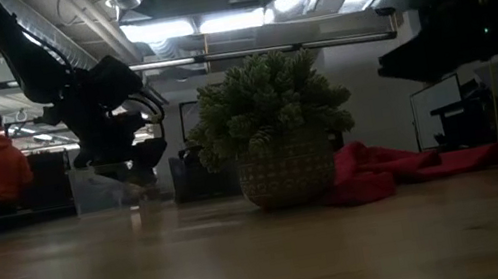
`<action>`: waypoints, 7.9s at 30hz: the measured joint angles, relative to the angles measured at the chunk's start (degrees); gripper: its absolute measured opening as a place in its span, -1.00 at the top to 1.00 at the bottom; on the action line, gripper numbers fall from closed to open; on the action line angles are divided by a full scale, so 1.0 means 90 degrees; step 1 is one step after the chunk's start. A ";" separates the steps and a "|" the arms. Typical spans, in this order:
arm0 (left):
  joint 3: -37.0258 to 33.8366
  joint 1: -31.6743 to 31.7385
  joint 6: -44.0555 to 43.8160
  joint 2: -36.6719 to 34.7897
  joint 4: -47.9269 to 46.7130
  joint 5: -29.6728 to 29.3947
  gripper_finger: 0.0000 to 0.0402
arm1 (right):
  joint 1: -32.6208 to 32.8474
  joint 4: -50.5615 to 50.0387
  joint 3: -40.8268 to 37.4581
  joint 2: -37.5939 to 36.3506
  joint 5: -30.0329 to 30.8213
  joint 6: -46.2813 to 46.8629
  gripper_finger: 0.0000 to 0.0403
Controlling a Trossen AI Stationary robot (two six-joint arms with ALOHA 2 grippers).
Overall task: Sort spices by type
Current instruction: Put the brown spice bottle into the transparent bin, then return to Home Position
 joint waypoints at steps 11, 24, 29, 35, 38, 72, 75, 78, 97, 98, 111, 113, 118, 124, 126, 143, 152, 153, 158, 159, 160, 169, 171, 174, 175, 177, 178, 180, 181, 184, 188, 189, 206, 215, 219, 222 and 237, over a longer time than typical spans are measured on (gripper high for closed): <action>0.0010 0.0002 -0.0016 -0.0002 -0.0064 0.0005 0.02 | 0.0001 -0.0109 -0.0005 -0.0007 0.0002 -0.0120 -0.28; 0.0017 0.0119 -0.0186 -0.0015 -0.0210 -0.0032 0.02 | -0.0225 -0.0543 -0.0010 -0.0937 -0.0725 -0.0175 -0.28; 0.0015 0.0121 -0.0154 -0.0012 -0.0191 -0.0019 0.02 | -0.0781 -0.1493 -0.0010 -0.1545 -0.0707 -0.0173 -0.28; 0.0010 0.0121 -0.0143 -0.0012 -0.0166 -0.0015 0.02 | -0.1213 -0.2473 -0.0010 -0.1727 -0.0341 -0.0172 -0.28; 0.0012 0.0121 -0.0162 -0.0012 -0.0194 -0.0014 0.02 | -0.1206 -0.2820 -0.0012 -0.1712 0.0082 -0.0110 -0.28; 0.0002 0.0090 -0.0037 0.0000 -0.0024 0.0024 0.02 | -0.1208 -0.2859 -0.0015 -0.1799 -0.0271 0.0707 -0.28; 0.0002 0.0090 -0.0013 0.0000 -0.0022 0.0024 0.02 | -0.1291 -0.2829 -0.0015 -0.1798 -0.0337 0.0832 -0.28; 0.0002 0.0090 -0.0042 0.0000 -0.0024 0.0012 0.02 | -0.1499 -0.2829 -0.0015 -0.1802 -0.0440 0.0693 -0.28; 0.0007 0.0087 0.0118 -0.0002 -0.0014 0.0032 0.02 | -0.1623 -0.3510 -0.0015 -0.1785 -0.0001 0.0378 -0.28; 0.0007 0.0087 0.0037 -0.0002 -0.0030 0.0022 0.02 | -0.1623 -0.3513 -0.0015 -0.1785 -0.0001 0.0376 -0.28; 0.0007 0.0095 0.0130 -0.0002 0.0040 0.0028 0.02 | -0.1623 -0.3534 -0.0015 -0.1785 -0.0001 0.0374 -0.28; 0.0007 0.0095 0.0147 -0.0002 0.0072 0.0025 0.02 | -0.1623 -0.3537 -0.0015 -0.1785 -0.0001 0.0374 -0.28; 0.0005 0.0095 0.0268 -0.0002 0.0127 -0.0017 0.02 | -0.1623 -0.3539 -0.0015 -0.1785 -0.0001 0.0374 -0.28; 0.0000 0.0083 -0.0005 0.0000 0.0305 -0.0027 0.02 | -0.1623 -0.3544 -0.0015 -0.1785 -0.0001 0.0374 -0.28; 0.0000 0.0083 0.0019 0.0000 0.0330 -0.0029 0.02 | -0.1623 -0.3544 -0.0015 -0.1785 -0.0001 0.0374 -0.28; 0.0000 0.0083 0.0024 -0.0005 0.0294 0.0158 0.02 | -0.1623 -0.3547 -0.0015 -0.1785 -0.0001 0.0374 -0.28; 0.0003 0.0083 0.0022 -0.0005 0.0308 0.0219 0.02 | -0.1623 -0.3549 -0.0015 -0.1785 -0.0002 0.0374 -0.28; 0.0005 0.0083 0.0024 -0.0007 0.0315 0.0237 0.02 | -0.1623 -0.3549 -0.0015 -0.1784 -0.0001 0.0374 -0.28; 0.0010 0.0083 0.0022 -0.0007 0.0323 0.0260 0.02 | -0.1623 -0.3549 -0.0015 -0.1785 -0.0001 0.0374 -0.28; 0.0010 0.0083 0.0019 -0.0007 0.0323 0.0262 0.02 | -0.1623 -0.3549 -0.0015 -0.1785 -0.0001 0.0374 -0.28; 0.0010 0.0083 0.0017 -0.0007 0.0323 0.0262 0.02 | -0.1623 -0.3549 -0.0015 -0.1785 -0.0001 0.0374 -0.28; 0.0010 0.0083 0.0007 -0.0015 0.0321 0.0294 -0.35 | -0.1623 -0.3549 -0.0015 -0.1785 -0.0002 0.0374 -0.28; 0.0010 0.0083 0.0007 -0.0015 0.0321 0.0291 -0.44 | -0.1623 -0.3549 -0.0015 -0.1785 -0.0004 0.0372 -0.28; 0.0010 0.0083 0.0005 -0.0015 0.0327 0.0291 -0.51 | -0.1623 -0.3549 -0.0015 -0.1785 -0.0002 0.0374 -0.28; 0.0010 0.0083 0.0005 -0.0015 0.0338 0.0290 -0.51 | -0.1623 -0.3549 -0.0015 -0.1785 -0.0003 0.0374 -0.28; 0.0010 0.0080 0.0005 -0.0015 0.0427 0.0279 -0.51 | -0.1623 -0.3549 -0.0015 -0.1784 -0.0003 0.0374 -0.28; 0.0010 0.0080 0.0008 -0.0032 0.0489 0.0287 -0.51 | -0.1623 -0.3549 -0.0015 -0.1785 -0.0004 0.0374 -0.28; 0.0010 0.0076 0.0125 -0.0077 0.0682 0.0301 -0.50 | -0.1623 -0.3549 -0.0015 -0.1784 -0.0004 0.0374 -0.28; 0.0010 0.0070 0.0164 -0.0123 0.0775 0.0303 -0.50 | -0.1623 -0.3551 -0.0015 -0.1782 -0.0004 0.0374 -0.28; 0.0010 0.0016 0.0413 -0.0316 0.0912 0.0266 -0.50 | -0.1622 -0.3549 -0.0015 -0.1783 -0.0004 0.0374 -0.28; 0.0010 -0.0142 0.0910 -0.0747 0.0928 0.0254 -0.50 | -0.1623 -0.3549 -0.0015 -0.1784 -0.0004 0.0374 -0.28; 0.0010 -0.0178 0.1015 -0.0876 0.0913 0.0254 -0.50 | -0.1623 -0.3549 -0.0015 -0.1785 -0.0004 0.0374 -0.28; 0.0010 -0.1283 0.0165 -0.3818 -0.0139 0.0508 -0.49 | -0.1623 -0.3549 -0.0016 -0.1785 -0.0004 0.0374 -0.28; 0.0010 -0.1683 0.0498 -0.5210 -0.2093 0.1158 -0.49 | -0.1622 -0.3549 -0.0017 -0.1783 -0.0004 0.0374 -0.28; -0.0002 -0.1846 0.0720 -0.5643 -0.2629 0.1670 -0.49 | -0.1623 -0.3549 -0.0017 -0.1785 -0.0004 0.0374 -0.28; -0.0150 -0.1915 0.0953 -0.5862 -0.2369 0.1982 -0.49 | -0.1622 -0.3549 -0.0017 -0.1784 -0.0004 0.0374 -0.28; -0.1896 -0.1923 0.0993 -0.7936 -0.0861 0.2943 -0.49 | -0.1622 -0.3549 -0.0017 -0.1784 -0.0004 0.0374 -0.28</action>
